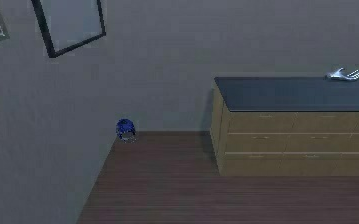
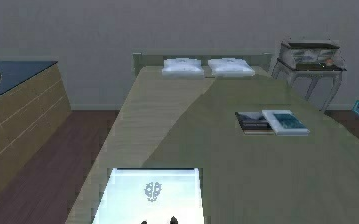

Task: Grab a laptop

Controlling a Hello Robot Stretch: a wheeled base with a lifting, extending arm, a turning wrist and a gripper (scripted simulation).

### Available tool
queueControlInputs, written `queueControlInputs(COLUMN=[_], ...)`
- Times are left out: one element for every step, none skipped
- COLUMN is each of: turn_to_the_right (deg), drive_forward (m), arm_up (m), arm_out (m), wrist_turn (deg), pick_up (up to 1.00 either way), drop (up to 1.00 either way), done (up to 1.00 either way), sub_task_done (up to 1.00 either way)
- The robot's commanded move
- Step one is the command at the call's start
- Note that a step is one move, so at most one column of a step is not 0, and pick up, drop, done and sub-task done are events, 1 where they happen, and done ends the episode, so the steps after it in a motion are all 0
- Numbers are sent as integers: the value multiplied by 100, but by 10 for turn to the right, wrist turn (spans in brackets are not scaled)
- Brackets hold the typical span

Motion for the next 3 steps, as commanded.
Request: queueControlInputs(turn_to_the_right=[0,0,0], drive_forward=[0,0,0], arm_up=[0,10,0], arm_out=[0,0,0], wrist_turn=[0,0,0], pick_up=[100,0,0], drop=[0,0,0], done=[0,0,100], sub_task_done=[0,0,0])
